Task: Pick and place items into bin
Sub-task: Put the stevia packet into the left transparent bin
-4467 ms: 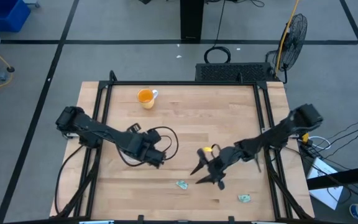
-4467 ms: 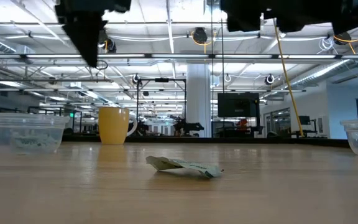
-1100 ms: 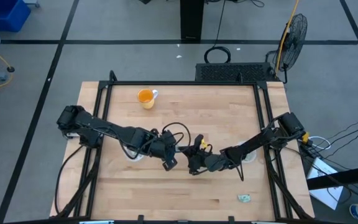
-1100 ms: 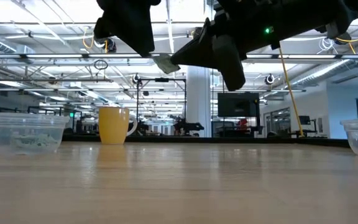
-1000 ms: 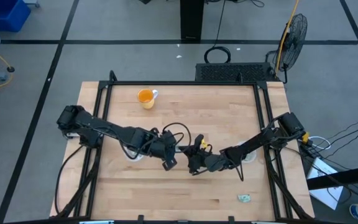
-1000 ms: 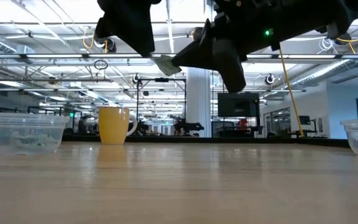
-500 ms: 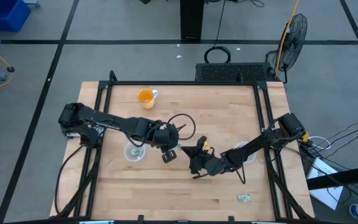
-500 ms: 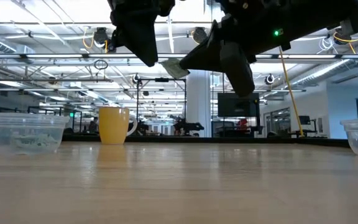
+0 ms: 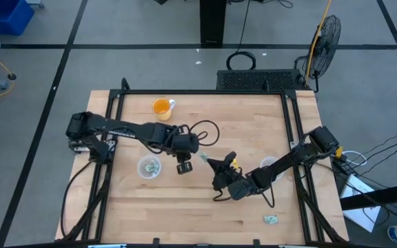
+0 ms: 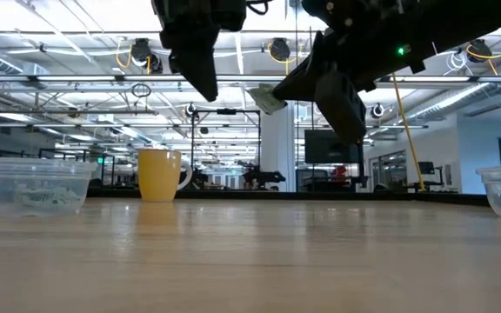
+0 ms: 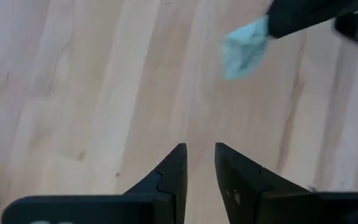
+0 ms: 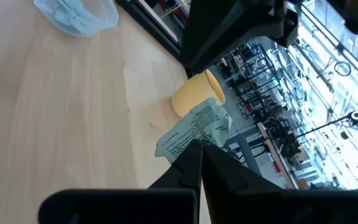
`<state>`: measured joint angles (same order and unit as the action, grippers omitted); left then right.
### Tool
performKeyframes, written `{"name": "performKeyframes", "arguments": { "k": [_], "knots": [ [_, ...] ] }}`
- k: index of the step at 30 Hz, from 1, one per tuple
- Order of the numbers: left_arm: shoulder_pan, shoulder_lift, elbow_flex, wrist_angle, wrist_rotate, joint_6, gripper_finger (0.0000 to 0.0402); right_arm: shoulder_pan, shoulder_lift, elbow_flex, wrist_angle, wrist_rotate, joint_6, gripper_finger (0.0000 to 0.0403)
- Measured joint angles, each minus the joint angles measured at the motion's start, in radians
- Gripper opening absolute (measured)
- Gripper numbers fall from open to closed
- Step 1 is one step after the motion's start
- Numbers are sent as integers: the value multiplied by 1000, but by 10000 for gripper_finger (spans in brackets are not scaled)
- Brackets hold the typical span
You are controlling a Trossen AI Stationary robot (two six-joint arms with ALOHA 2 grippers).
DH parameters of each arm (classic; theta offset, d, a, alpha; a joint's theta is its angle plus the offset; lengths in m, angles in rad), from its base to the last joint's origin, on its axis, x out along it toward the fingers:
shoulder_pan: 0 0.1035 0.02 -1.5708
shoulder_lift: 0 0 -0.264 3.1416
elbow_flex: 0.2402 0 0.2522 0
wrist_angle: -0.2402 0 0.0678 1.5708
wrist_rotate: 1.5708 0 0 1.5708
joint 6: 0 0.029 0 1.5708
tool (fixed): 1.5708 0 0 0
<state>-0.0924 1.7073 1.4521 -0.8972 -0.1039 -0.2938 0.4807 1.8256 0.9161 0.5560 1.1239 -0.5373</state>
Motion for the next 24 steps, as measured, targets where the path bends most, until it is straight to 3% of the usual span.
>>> {"name": "performKeyframes", "arguments": {
  "k": [12,17,21,24],
  "knots": [
    [-1,10,1,-80,-7,91,93,-1,0,0,33,-2,21,0],
    [0,23,1,-169,-46,106,143,-2,0,0,46,-2,4,0],
    [-4,40,0,-147,-103,130,197,-4,0,0,46,-23,8,0],
    [-5,46,0,-32,-8,150,226,-5,0,0,53,-71,40,0]
  ]
}}
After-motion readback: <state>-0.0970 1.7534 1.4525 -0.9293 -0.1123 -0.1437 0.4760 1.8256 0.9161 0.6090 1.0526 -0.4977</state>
